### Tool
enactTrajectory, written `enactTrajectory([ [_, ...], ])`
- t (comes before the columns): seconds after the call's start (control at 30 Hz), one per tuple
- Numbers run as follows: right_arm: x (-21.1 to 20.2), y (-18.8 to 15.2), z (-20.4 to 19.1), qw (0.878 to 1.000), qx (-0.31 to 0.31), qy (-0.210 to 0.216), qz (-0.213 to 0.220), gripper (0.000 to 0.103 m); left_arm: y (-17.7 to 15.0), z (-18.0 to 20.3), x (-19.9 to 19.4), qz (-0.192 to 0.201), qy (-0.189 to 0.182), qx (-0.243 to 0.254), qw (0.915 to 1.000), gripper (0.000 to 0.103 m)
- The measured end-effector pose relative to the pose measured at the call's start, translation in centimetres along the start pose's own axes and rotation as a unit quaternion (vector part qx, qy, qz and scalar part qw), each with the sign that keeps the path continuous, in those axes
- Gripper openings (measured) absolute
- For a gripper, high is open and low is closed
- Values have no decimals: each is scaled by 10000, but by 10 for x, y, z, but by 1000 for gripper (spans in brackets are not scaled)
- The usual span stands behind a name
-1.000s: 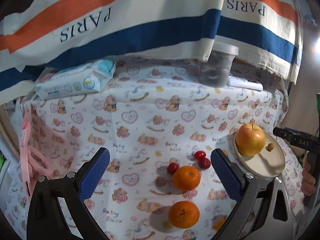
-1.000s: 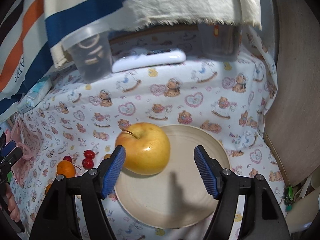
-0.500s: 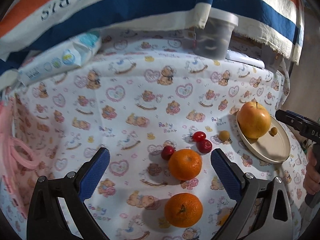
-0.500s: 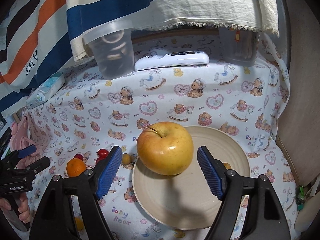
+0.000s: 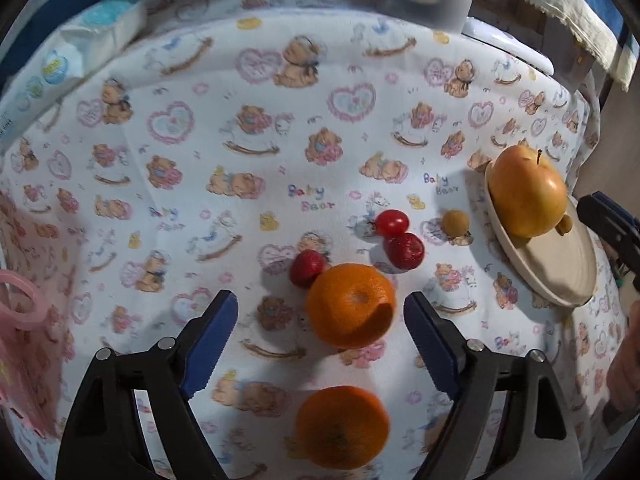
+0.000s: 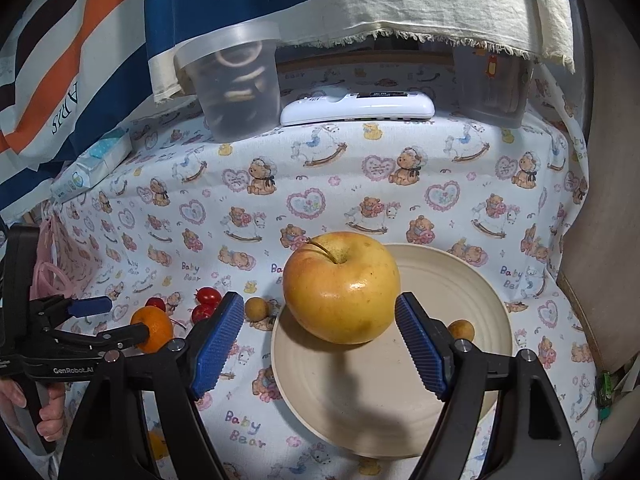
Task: Organize fruits
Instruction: 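Move the left tool to a mandarin orange and grasp it, then lift the mandarin with the left tool while the right tool grasps a red fruit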
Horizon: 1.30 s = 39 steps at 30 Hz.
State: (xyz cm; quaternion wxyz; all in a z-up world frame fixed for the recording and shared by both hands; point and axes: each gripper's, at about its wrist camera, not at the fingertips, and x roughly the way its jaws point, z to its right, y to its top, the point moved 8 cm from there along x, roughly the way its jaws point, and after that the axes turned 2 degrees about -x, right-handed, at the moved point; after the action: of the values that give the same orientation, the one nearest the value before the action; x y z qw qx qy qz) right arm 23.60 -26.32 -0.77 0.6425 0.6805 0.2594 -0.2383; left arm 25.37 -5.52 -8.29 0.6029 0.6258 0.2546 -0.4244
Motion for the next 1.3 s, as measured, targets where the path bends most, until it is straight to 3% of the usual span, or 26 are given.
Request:
enactTrajectory([
  [0.27,3,-1,2,9999,-23,-71,-69,79,-1,7,14,-271,-215,-316,9989,82],
  [0.53,3,0,4,9999,-17,-111,-105,79,2,6,26,-460,-156,-367,9981,66],
  [0.63,3,0,5,9999,-16,-115,-117,79,2,6,27,-485,-117,-335,9982,64],
  [0.7,4,0,5,9998,-19,-121,-129,79,2,5,28,-451,-104,-314,9984,64],
  [0.83,5,0,7,9998,-29,-161,-148,79,3,8,28,-432,-202,-293,9984,51],
  [1.07,6,-1,8,9997,-23,-177,-171,79,1,14,17,-251,-67,-47,9997,50],
  [1.3,5,-1,7,9997,-29,-194,-144,79,6,4,-17,308,139,137,9993,50],
])
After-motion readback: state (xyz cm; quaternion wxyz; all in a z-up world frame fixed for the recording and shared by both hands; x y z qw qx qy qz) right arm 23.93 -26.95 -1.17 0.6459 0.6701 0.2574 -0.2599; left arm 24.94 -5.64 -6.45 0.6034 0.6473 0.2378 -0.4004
